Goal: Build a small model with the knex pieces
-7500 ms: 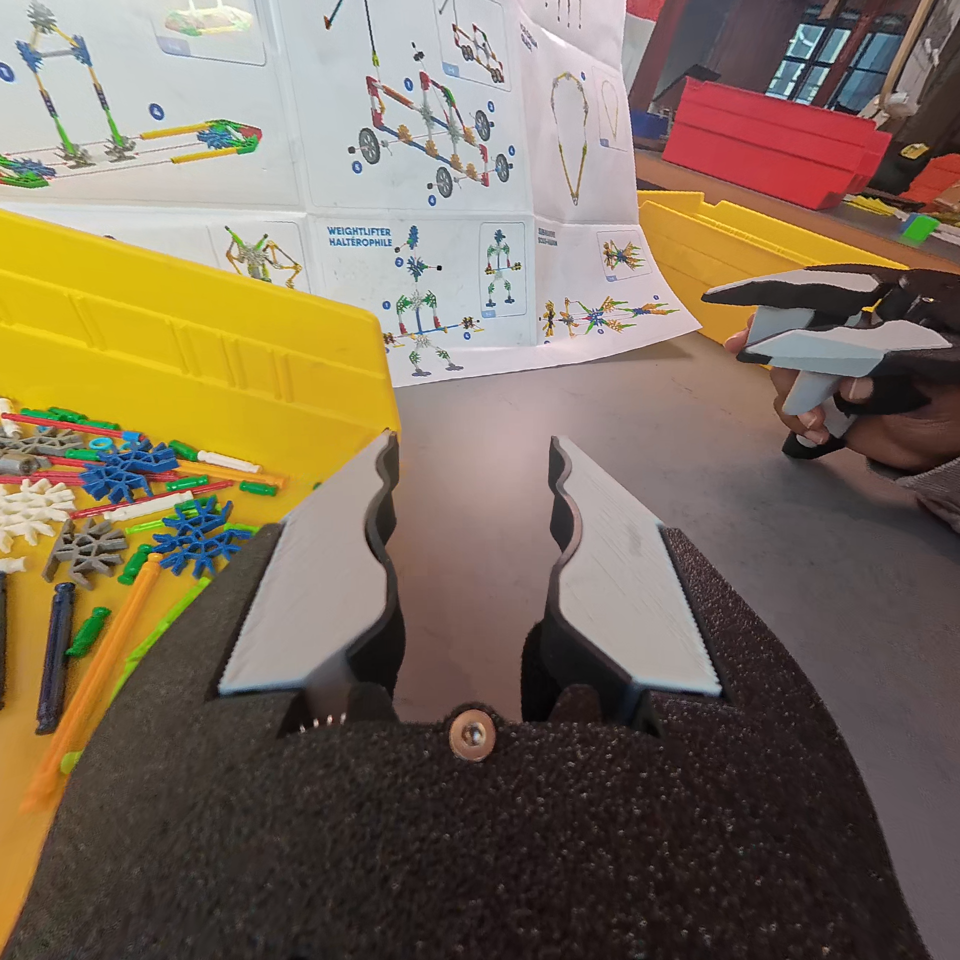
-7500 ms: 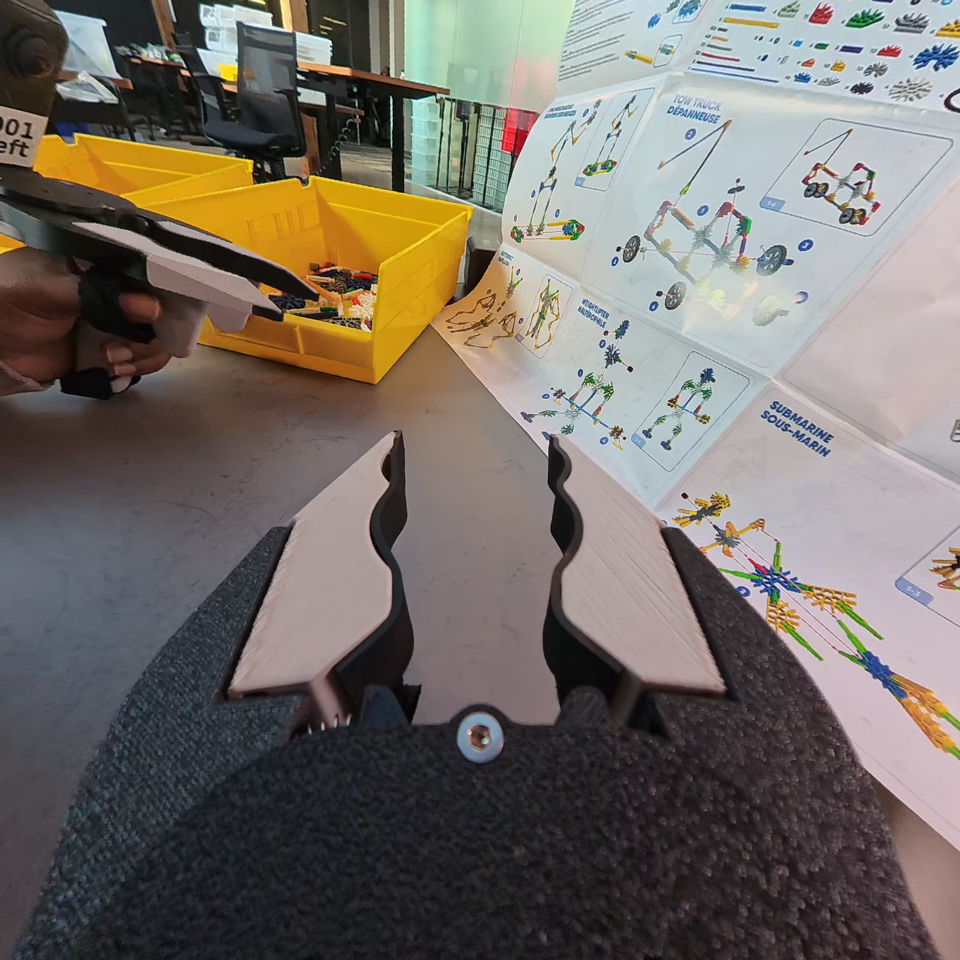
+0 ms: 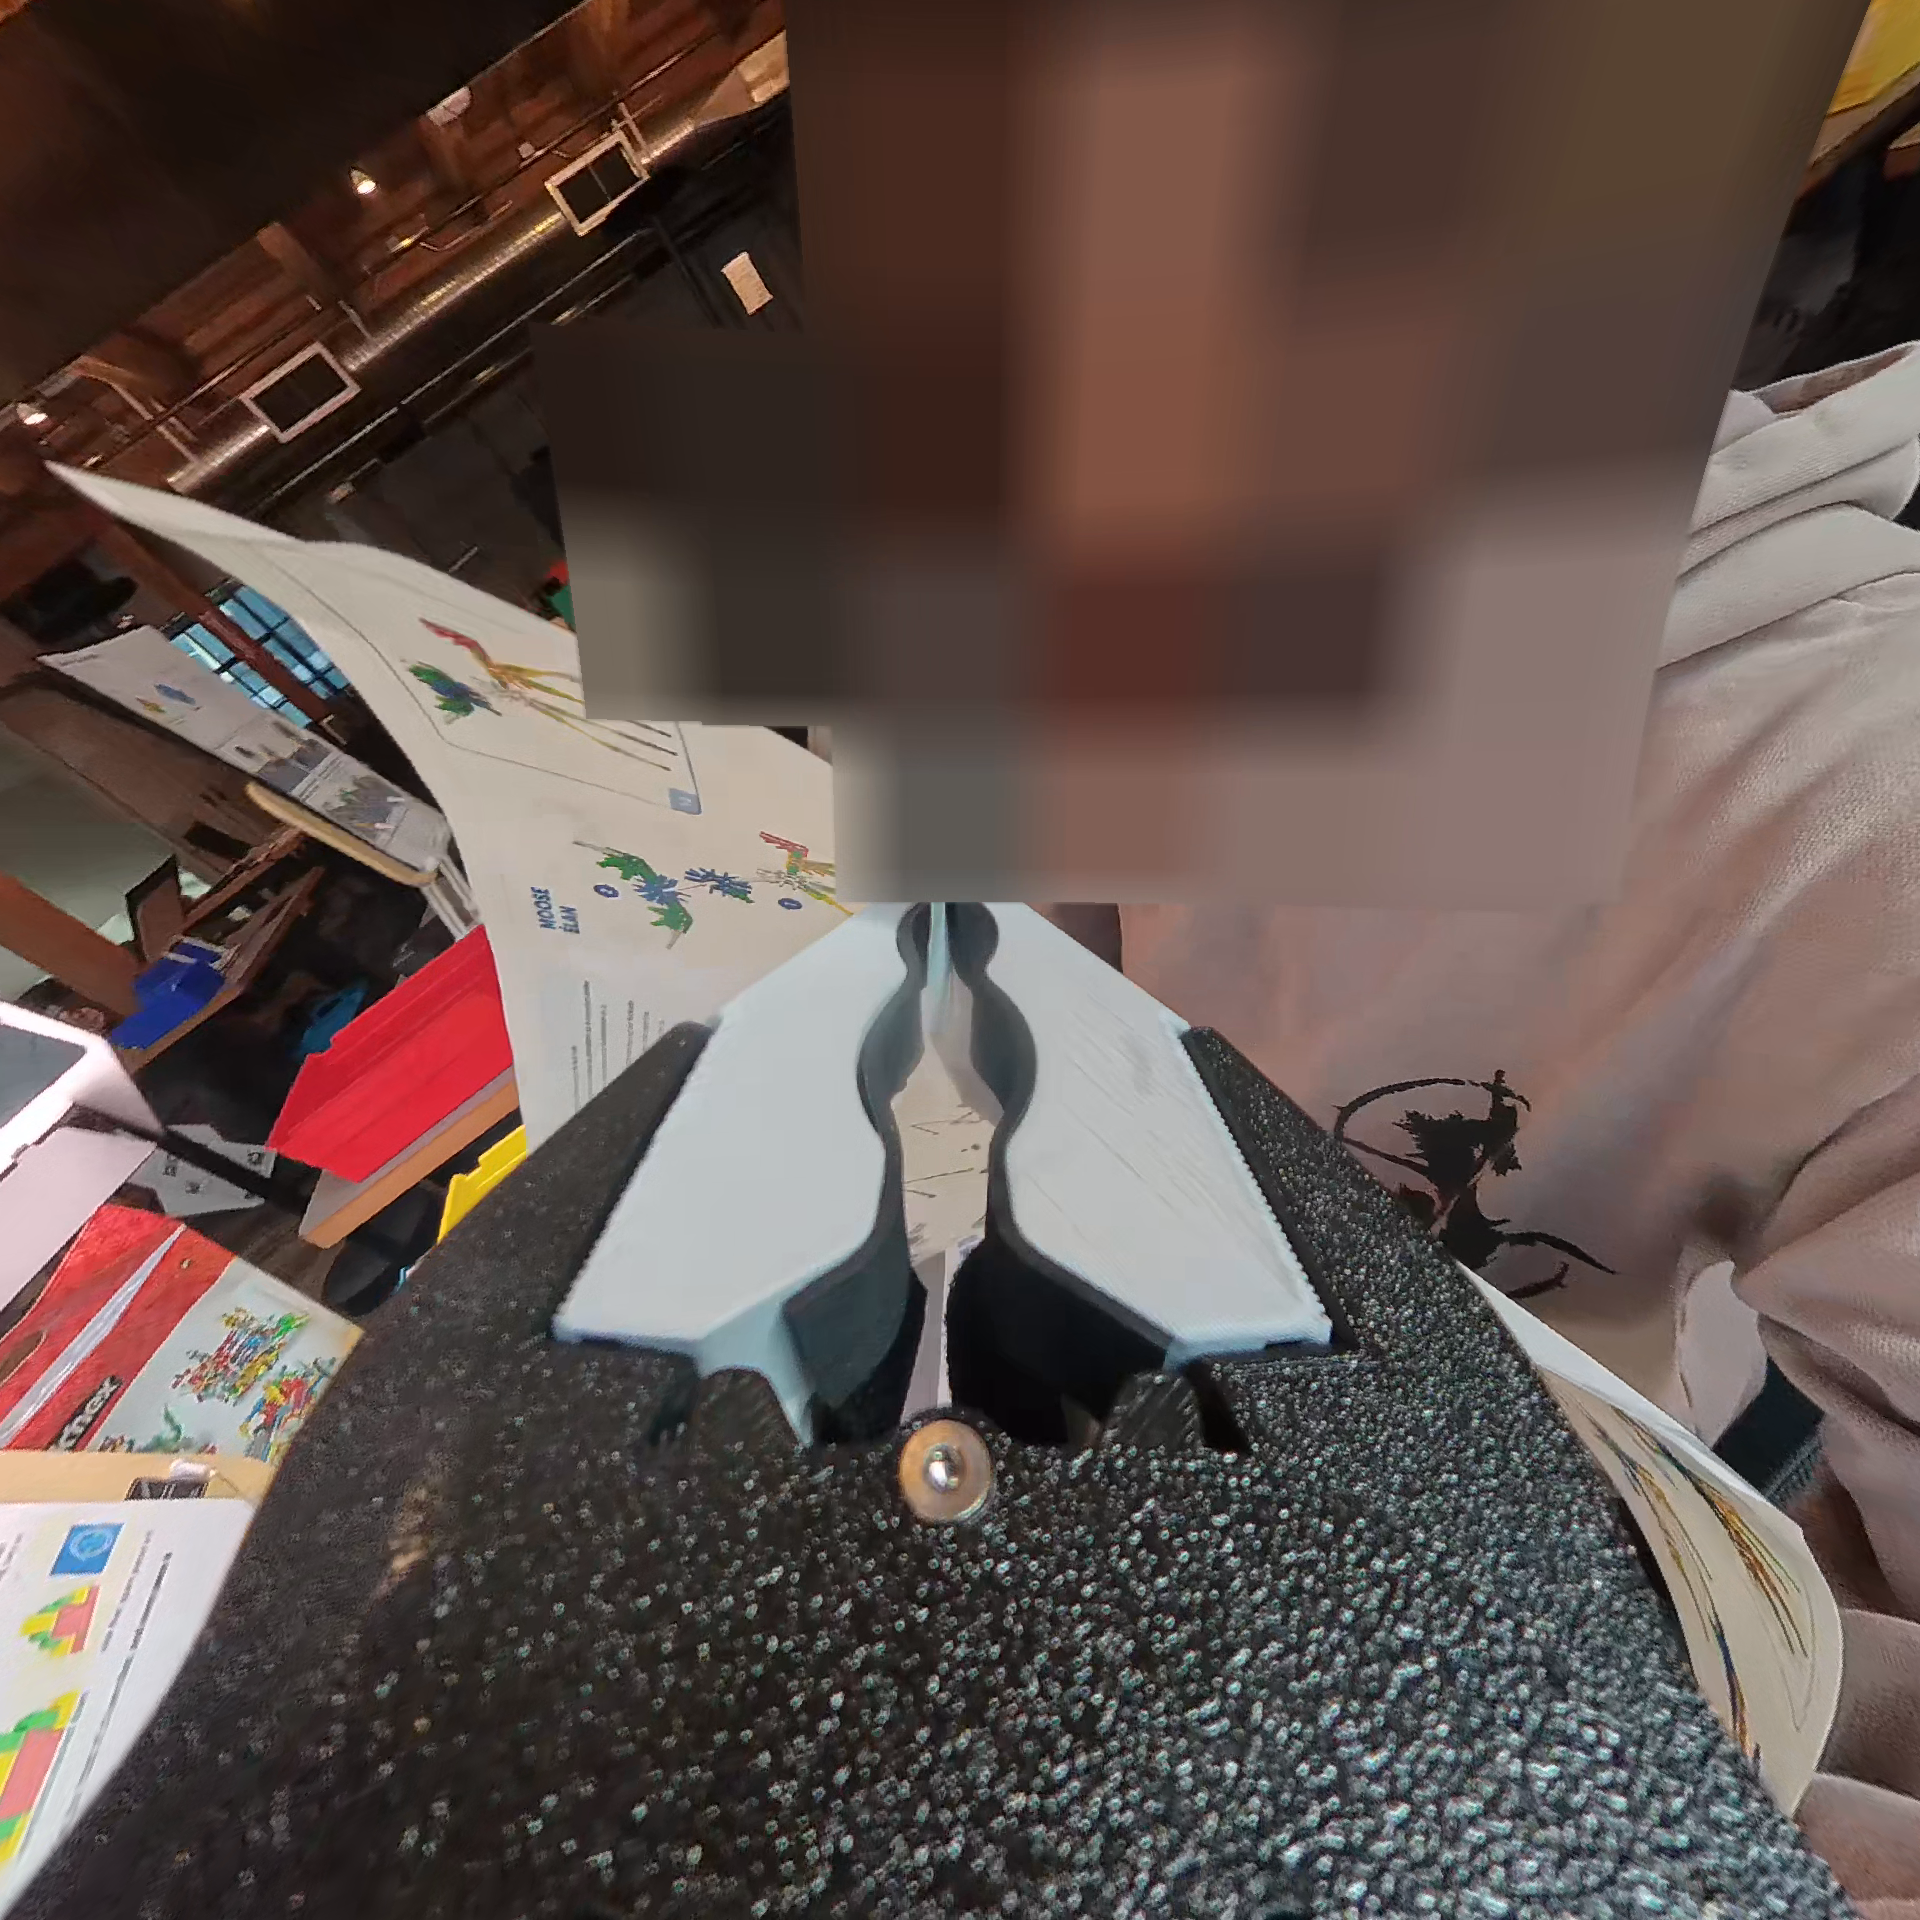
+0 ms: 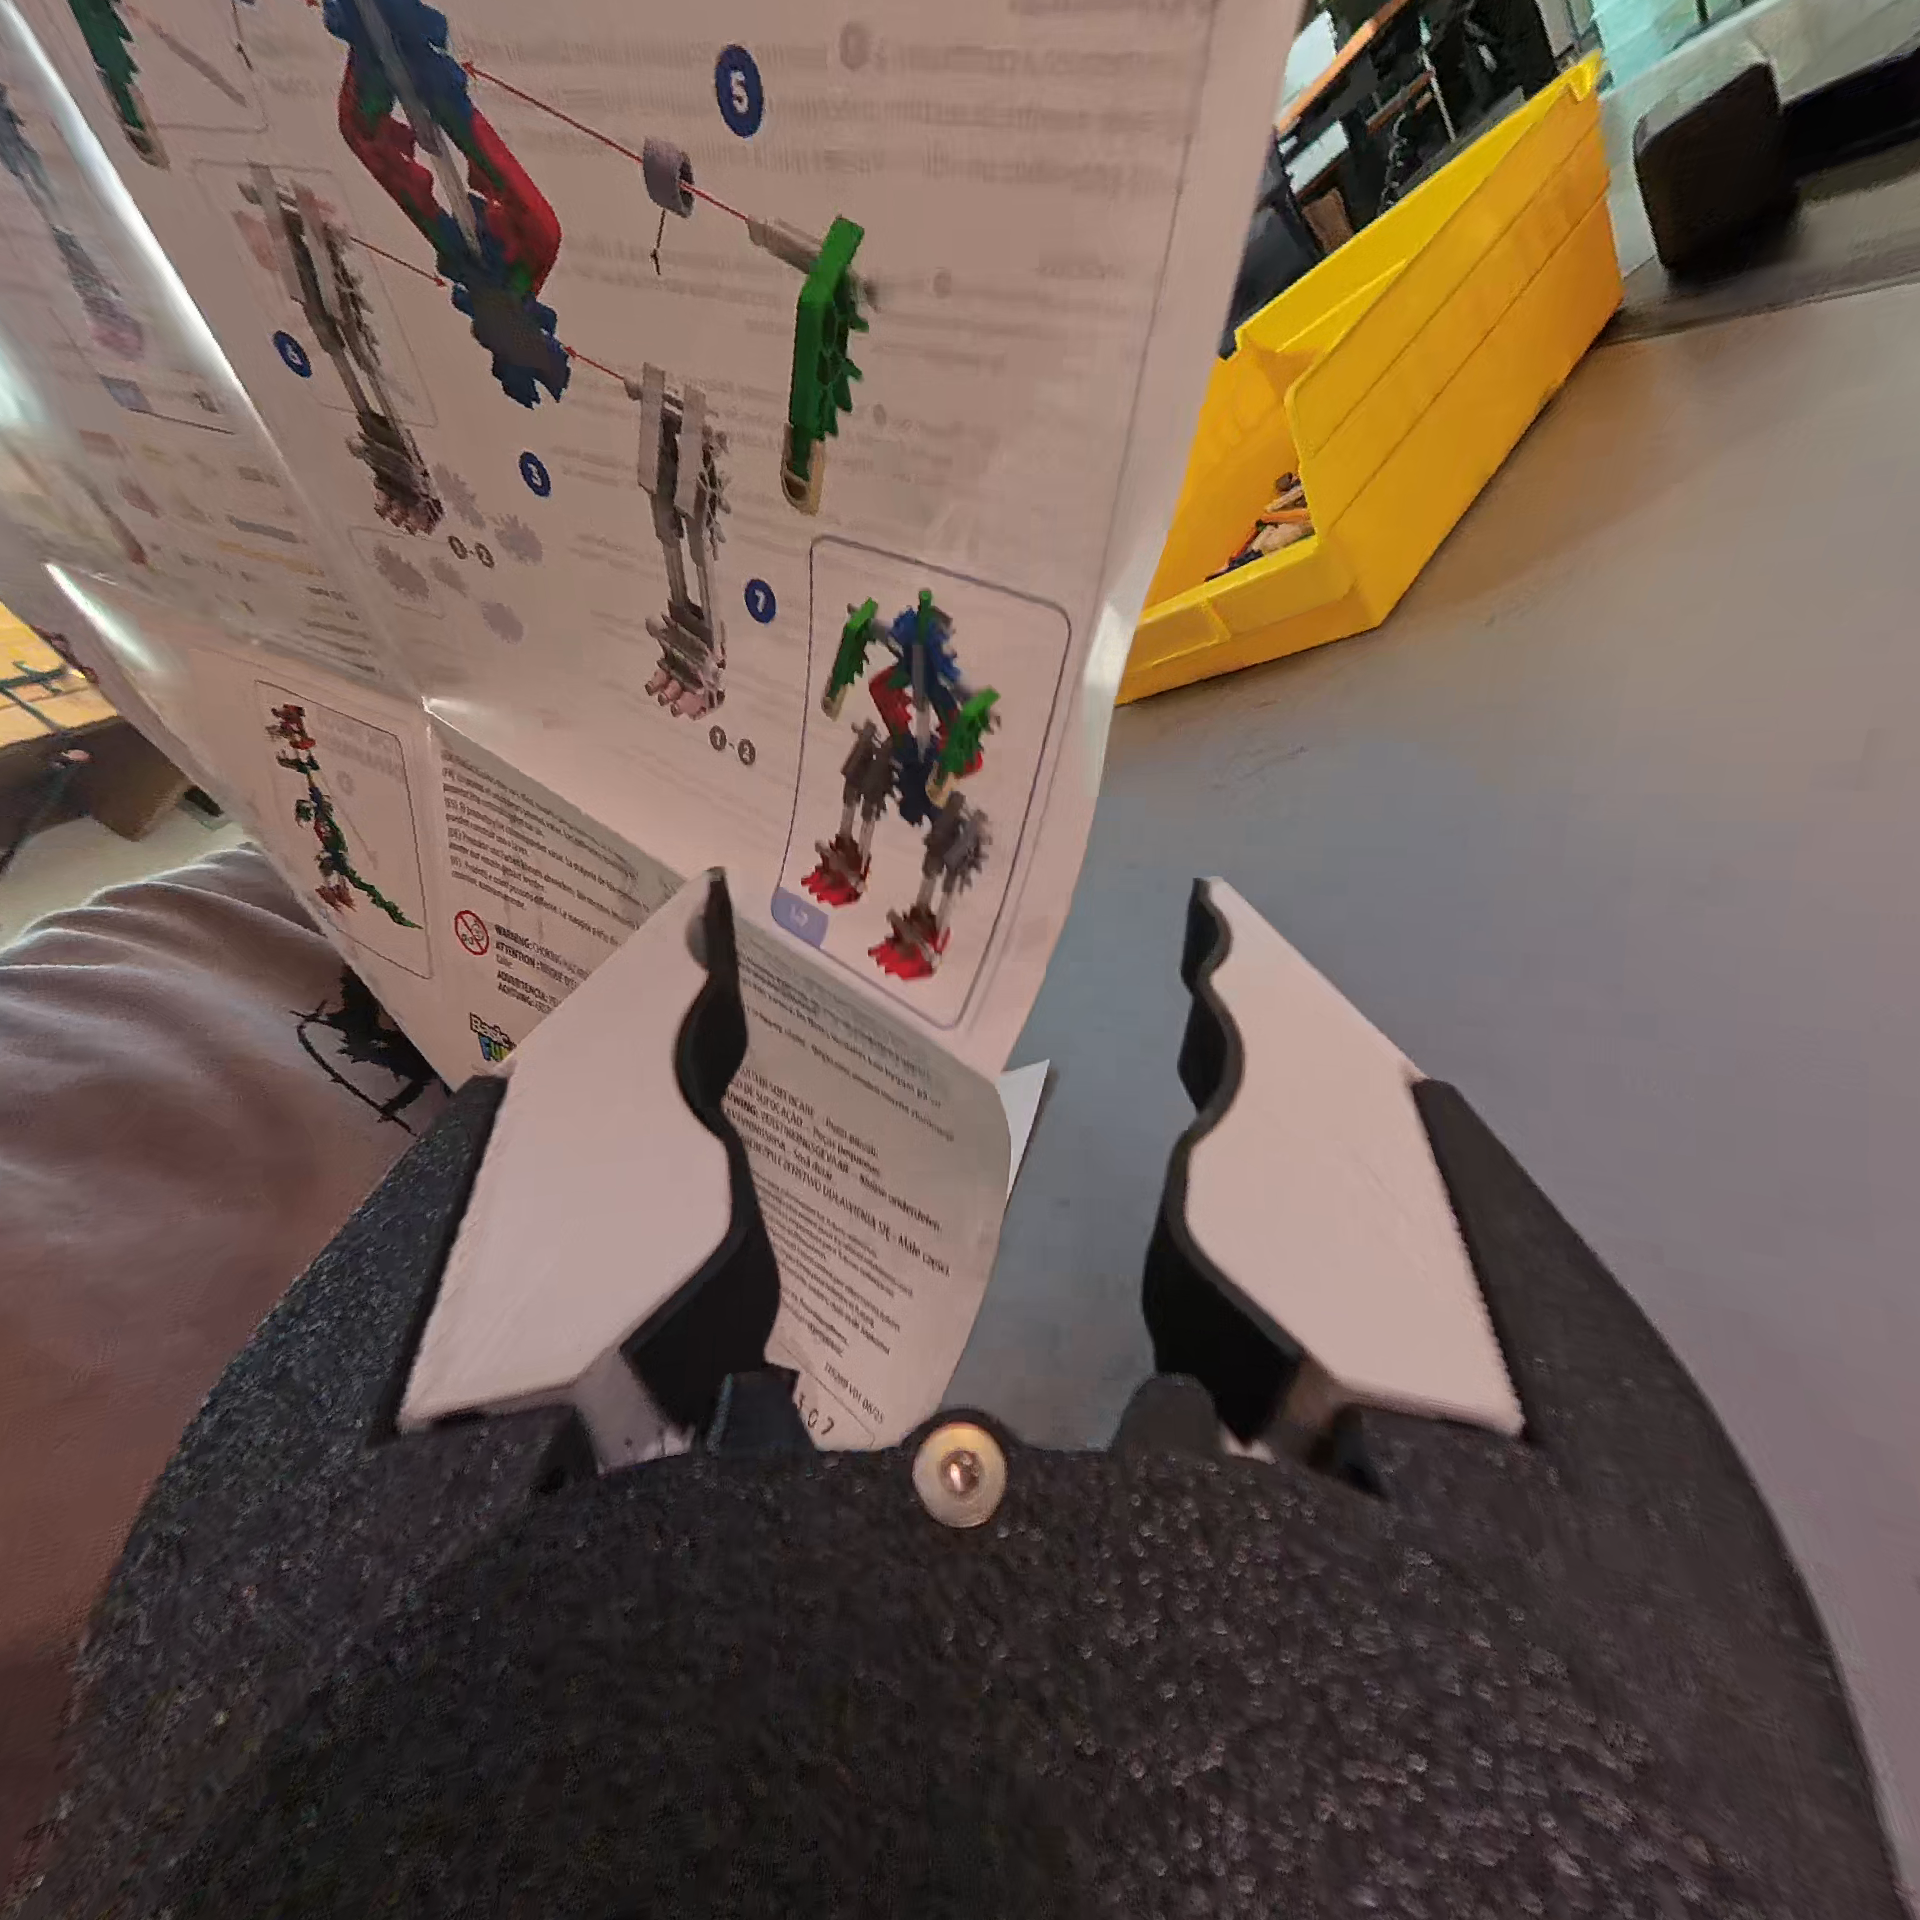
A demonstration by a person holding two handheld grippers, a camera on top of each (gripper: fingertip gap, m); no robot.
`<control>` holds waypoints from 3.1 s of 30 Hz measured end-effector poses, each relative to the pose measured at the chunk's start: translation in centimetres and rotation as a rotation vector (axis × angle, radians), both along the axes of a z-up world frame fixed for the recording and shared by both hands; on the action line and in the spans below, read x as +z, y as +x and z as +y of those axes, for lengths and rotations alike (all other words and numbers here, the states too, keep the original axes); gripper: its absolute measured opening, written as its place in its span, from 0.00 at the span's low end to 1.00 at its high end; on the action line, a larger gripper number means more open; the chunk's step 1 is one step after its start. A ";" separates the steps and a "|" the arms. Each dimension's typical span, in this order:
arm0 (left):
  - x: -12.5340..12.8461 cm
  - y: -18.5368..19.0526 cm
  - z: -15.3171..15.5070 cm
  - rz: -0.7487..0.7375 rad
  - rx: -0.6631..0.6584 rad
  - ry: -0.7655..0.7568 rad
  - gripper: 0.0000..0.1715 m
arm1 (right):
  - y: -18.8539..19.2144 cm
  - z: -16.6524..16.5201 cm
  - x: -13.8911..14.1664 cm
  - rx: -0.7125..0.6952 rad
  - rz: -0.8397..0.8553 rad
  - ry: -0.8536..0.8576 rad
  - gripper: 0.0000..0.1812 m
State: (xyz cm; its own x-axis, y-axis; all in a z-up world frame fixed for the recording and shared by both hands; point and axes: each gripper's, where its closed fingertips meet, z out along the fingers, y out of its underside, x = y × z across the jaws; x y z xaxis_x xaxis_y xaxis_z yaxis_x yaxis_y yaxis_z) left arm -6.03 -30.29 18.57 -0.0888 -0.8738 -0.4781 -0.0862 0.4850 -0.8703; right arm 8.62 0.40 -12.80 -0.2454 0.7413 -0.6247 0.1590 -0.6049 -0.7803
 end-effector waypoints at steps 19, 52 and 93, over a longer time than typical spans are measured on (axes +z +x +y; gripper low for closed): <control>-11.2 -17.1 23.1 -0.222 0.894 -0.490 0.00 | 12.5 6.5 19.1 -0.439 0.147 0.506 0.00; -9.7 -24.1 59.4 -0.592 1.280 -0.448 0.00 | 6.9 39.0 21.9 -1.112 -0.247 1.071 0.00; -11.7 -23.0 59.1 -0.530 1.194 -0.582 0.00 | 6.9 43.7 20.6 -1.080 -0.439 0.923 0.00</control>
